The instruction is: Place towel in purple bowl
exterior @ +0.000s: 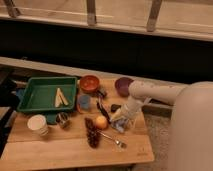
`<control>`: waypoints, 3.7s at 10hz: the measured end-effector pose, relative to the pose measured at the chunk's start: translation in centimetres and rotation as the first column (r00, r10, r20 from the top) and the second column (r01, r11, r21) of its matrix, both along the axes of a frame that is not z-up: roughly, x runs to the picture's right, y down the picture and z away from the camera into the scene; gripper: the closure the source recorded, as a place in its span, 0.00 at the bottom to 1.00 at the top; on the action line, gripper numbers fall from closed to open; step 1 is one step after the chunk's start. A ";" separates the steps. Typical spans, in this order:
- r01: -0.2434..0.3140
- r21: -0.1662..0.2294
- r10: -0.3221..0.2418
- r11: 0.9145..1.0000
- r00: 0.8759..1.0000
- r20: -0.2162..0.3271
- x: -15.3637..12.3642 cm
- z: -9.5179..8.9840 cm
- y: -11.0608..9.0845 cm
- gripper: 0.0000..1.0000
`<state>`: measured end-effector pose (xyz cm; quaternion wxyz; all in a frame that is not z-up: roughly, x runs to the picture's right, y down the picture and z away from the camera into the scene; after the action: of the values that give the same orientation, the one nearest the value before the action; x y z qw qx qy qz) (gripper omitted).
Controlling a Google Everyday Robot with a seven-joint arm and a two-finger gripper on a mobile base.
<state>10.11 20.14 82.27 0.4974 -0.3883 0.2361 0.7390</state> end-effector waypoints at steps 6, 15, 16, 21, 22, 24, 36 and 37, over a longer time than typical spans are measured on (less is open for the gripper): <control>0.027 0.035 -0.027 0.999 1.000 0.007 -0.8 -0.1 -1.1 0.95; -0.025 0.258 0.064 0.966 0.987 -0.147 6.1 -0.9 -12.9 1.00; -0.067 0.311 0.110 0.948 0.986 -0.126 7.2 -0.4 -15.0 1.00; -0.172 0.416 0.206 0.893 0.978 -0.037 8.2 0.1 -21.6 1.00; -0.173 0.415 0.206 0.893 0.978 -0.036 8.2 0.1 -21.6 1.00; -0.172 0.414 0.205 0.894 0.978 -0.036 8.1 0.1 -21.6 1.00; -0.286 0.381 0.275 0.879 0.958 0.083 4.0 8.5 -23.8 0.35; -0.330 0.389 0.309 0.860 0.944 0.119 4.3 8.6 -24.0 0.29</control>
<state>14.41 -3.82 90.82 0.4433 -0.3304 -0.0022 0.8332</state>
